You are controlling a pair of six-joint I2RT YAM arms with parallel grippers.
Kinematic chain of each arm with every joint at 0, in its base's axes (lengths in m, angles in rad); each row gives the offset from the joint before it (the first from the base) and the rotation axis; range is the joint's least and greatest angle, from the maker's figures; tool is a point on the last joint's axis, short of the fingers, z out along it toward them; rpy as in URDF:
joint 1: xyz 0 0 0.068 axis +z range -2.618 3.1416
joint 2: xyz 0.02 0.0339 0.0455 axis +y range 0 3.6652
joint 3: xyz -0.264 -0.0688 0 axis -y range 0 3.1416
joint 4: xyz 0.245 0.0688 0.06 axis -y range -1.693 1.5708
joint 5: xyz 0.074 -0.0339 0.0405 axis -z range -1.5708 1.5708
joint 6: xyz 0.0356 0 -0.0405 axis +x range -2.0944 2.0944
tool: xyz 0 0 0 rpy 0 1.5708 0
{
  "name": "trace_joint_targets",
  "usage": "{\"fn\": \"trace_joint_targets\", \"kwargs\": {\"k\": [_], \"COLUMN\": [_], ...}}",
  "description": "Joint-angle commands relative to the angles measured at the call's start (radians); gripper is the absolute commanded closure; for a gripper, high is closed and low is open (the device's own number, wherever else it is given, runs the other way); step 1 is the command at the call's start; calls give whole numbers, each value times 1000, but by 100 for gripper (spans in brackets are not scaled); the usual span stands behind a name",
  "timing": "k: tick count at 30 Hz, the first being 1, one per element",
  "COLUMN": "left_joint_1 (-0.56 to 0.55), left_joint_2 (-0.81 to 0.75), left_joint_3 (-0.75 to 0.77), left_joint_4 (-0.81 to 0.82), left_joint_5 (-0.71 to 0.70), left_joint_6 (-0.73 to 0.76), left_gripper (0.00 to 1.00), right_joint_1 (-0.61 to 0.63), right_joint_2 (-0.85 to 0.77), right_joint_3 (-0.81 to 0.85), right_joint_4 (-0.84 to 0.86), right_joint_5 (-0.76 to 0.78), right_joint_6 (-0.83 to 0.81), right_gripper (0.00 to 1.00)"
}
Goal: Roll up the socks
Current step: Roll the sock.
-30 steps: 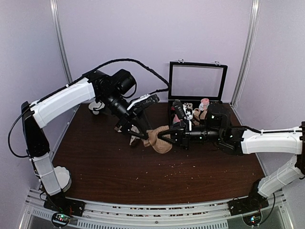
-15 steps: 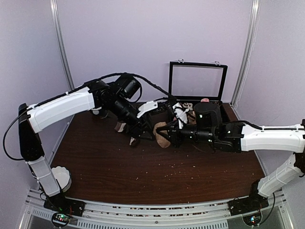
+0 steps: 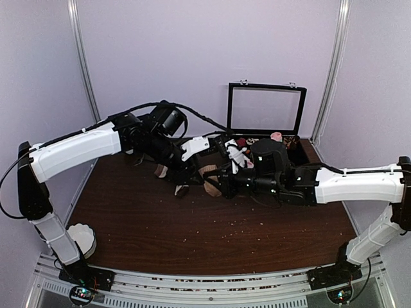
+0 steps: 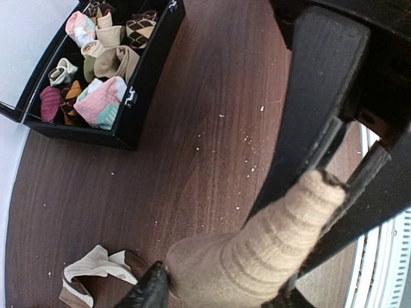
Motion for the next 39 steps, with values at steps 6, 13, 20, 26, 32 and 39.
{"fn": "trace_joint_targets", "kwargs": {"k": [6, 13, 20, 26, 32, 39], "left_joint_1": [-6, 11, 20, 16, -17, -29], "left_joint_2": [4, 47, 96, 160, 182, 187], "left_joint_3": [22, 107, 269, 412, 455, 453], "left_joint_4": [-51, -239, -486, -728, -846, -848], "left_joint_5": [273, 570, 825, 962, 967, 982], "left_joint_6": [89, 185, 307, 481, 587, 595], "left_gripper": [95, 100, 100, 100, 100, 100], "right_joint_1": [22, 19, 4, -5, -16, -15], "right_joint_2": [-7, -49, -143, -217, -253, -179], "right_joint_3": [28, 5, -41, -108, -118, 4], "right_joint_4": [43, 62, 35, 141, 186, 68], "right_joint_5": [-58, -238, -308, -298, -396, -567], "right_joint_6": [11, -71, -174, -202, -268, -296], "right_gripper": [100, 75, 0, 0, 0, 1]}}
